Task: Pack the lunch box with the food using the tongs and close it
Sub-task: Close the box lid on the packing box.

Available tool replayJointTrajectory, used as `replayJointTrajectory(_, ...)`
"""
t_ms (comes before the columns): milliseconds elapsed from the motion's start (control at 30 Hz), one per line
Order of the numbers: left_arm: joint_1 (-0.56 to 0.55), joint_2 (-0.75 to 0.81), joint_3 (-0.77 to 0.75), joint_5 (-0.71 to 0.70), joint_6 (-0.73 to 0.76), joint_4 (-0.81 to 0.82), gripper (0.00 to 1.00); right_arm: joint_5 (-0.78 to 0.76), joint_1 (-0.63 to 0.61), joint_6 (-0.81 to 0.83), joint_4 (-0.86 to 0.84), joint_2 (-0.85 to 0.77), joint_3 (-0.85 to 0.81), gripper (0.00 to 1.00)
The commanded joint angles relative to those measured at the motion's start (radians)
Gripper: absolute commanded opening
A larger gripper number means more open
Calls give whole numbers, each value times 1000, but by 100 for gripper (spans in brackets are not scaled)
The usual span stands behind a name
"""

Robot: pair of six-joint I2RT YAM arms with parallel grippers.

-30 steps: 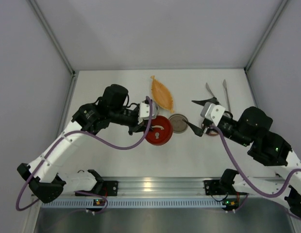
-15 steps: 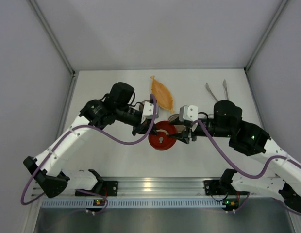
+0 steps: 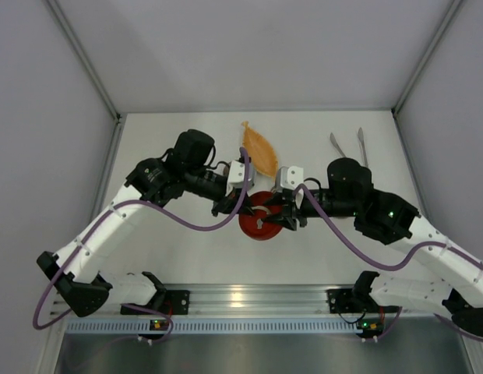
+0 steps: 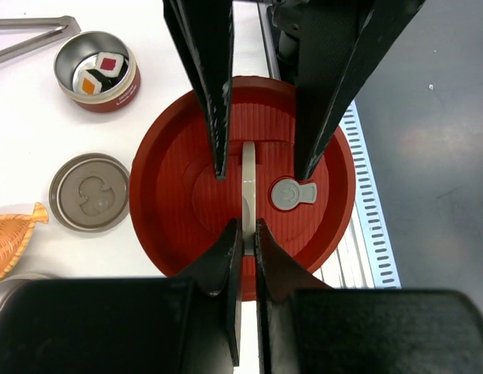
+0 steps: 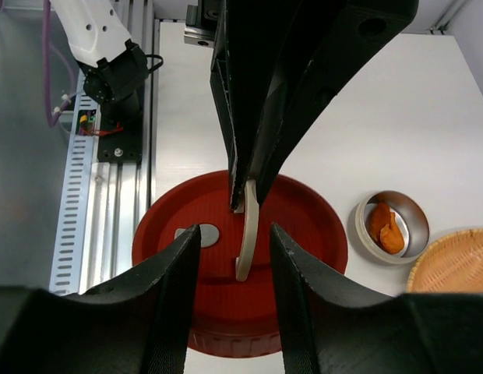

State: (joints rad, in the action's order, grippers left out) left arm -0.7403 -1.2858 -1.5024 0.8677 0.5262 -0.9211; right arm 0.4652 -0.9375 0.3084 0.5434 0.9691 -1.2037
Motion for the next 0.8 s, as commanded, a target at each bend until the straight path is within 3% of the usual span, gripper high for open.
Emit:
replayJointTrajectory(0,1,-3,-44,44,-3,14,0,9,11,-23,-20,19,1,40)
replayJointTrajectory(200,1,-6,-47,48,-11,13,0,-3,11,-29,-17,54,-23,36)
replayJointTrajectory(500,1,-14,-51,59,-68,47,0,-3,11,-20,16,88,-39,9)
replayJointTrajectory(533,2,-12,-51,60,-74,50,0,-8,11,-17,20,88,-37,1)
replayJointTrajectory(600,2,-10,-47,51,-81,50,0,-19,12,-9,24,79,-34,0)
replayJointTrajectory(667,2,2,-35,4,-100,60,10,-37,20,-2,38,59,-30,0)
replayJointTrajectory(700,12,9,-30,-12,-136,68,24,-37,51,-3,43,46,-27,0)
replayJointTrajectory(733,27,26,-22,-13,-149,74,50,-31,74,-5,46,36,-10,0)
replayJointTrajectory(767,71,37,-10,-4,-164,82,60,-25,100,-3,62,8,1,0)
